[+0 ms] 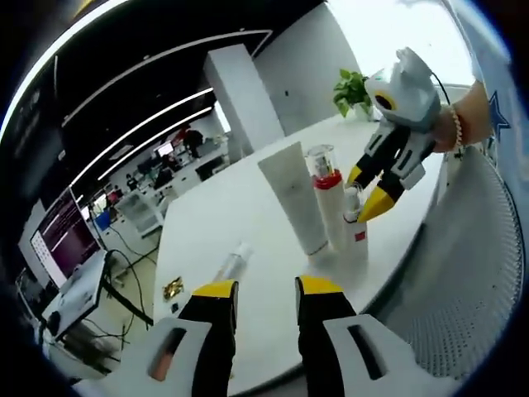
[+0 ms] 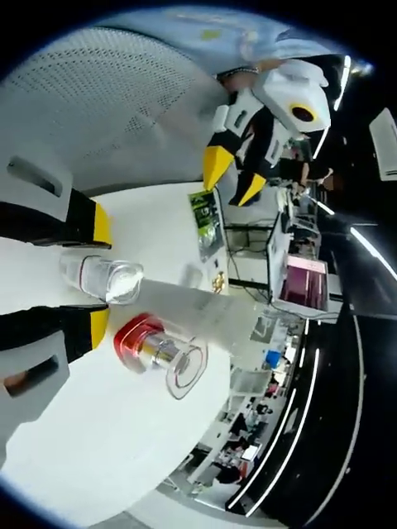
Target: Arrange the skincare products in the storage area until every visible bottle or jar stands upright without overlapping.
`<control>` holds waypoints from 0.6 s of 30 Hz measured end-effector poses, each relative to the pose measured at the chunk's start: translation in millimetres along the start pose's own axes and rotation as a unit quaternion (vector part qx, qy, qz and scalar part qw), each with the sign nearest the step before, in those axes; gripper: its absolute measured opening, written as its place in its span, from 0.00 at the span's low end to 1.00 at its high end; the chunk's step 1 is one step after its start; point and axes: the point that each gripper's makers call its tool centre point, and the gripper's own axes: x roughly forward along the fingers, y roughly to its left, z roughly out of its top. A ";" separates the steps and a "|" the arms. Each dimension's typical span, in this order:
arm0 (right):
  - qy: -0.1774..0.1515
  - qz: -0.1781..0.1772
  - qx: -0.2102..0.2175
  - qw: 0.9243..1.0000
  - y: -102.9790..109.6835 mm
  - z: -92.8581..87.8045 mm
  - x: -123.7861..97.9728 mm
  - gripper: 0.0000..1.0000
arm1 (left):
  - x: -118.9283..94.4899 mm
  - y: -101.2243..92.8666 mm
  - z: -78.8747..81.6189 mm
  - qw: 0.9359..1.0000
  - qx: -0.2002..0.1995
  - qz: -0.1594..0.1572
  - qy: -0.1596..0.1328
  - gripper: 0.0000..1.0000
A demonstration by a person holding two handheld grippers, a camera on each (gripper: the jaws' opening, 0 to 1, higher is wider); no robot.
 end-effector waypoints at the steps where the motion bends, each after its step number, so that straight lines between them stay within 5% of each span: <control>1: 0.006 -0.002 0.000 1.000 0.2 -2.8 0.4 0.20 | -0.1 0.2 0.0 1.000 0.000 0.000 0.000 0.24; 9: 0.053 -0.019 0.023 0.998 -7.4 -28.9 0.7 0.18 | -0.1 -1.0 -0.1 1.000 0.000 -0.002 0.001 0.24; 18: 0.057 -0.016 0.030 0.998 -8.2 -32.6 1.7 0.12 | 0.2 -0.8 -1.4 1.000 0.000 -0.002 0.004 0.24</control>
